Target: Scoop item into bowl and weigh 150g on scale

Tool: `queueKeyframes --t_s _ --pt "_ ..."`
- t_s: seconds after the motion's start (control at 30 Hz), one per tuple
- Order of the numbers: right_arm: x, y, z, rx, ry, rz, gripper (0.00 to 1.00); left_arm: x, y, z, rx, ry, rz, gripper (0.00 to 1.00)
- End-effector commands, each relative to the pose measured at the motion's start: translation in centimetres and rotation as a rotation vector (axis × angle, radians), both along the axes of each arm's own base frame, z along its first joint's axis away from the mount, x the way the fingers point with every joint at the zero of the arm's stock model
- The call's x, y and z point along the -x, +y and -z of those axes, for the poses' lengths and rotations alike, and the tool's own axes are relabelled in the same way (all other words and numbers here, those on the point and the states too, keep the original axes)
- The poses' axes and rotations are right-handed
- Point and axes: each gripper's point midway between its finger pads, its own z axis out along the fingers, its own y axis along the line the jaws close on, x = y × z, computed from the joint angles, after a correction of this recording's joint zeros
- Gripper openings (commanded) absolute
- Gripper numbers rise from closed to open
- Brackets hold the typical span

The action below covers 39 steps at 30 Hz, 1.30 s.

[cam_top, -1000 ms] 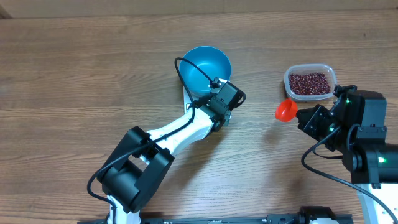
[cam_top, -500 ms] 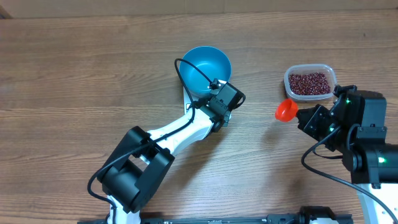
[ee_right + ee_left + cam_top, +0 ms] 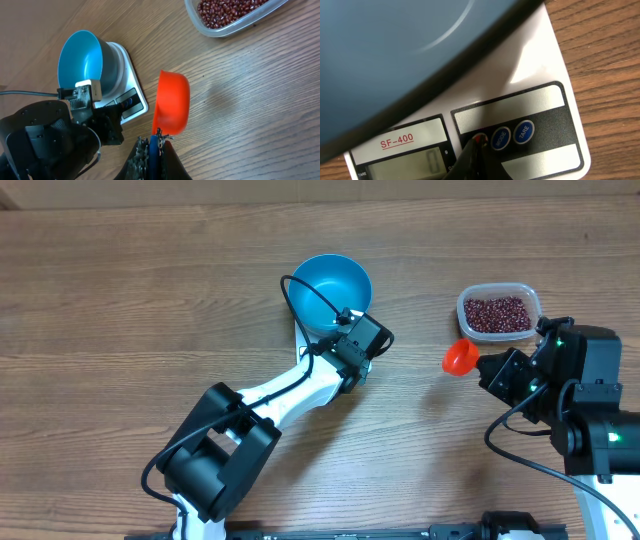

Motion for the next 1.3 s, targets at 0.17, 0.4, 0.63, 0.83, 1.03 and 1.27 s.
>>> queueKeyframes --t_s 0.17,0.4,0.63,0.83,1.03,1.27 --pt "-0.3 0.0 -1.1 0.004 -0.031 0.002 0.04 0.2 0.7 1.3 -0.022 0.014 -0.02 0.04" --pt "-0.3 0.0 -1.1 0.004 -0.031 0.002 0.04 0.2 0.7 1.8 -0.029 0.021 -0.02 0.04" --pt "-0.3 0.0 -1.1 0.004 -0.031 0.002 0.04 0.3 0.7 2.0 -0.031 0.024 -0.021 0.04" --pt "-0.3 0.0 -1.1 0.004 -0.031 0.002 0.04 0.2 0.7 2.1 -0.031 0.024 -0.021 0.04" --pt "-0.3 0.0 -1.1 0.004 -0.031 0.002 0.04 0.2 0.7 2.2 -0.032 0.024 -0.021 0.04" --pt "-0.3 0.0 -1.0 0.004 -0.031 0.002 0.04 0.2 0.8 2.3 -0.033 0.025 -0.022 0.04"
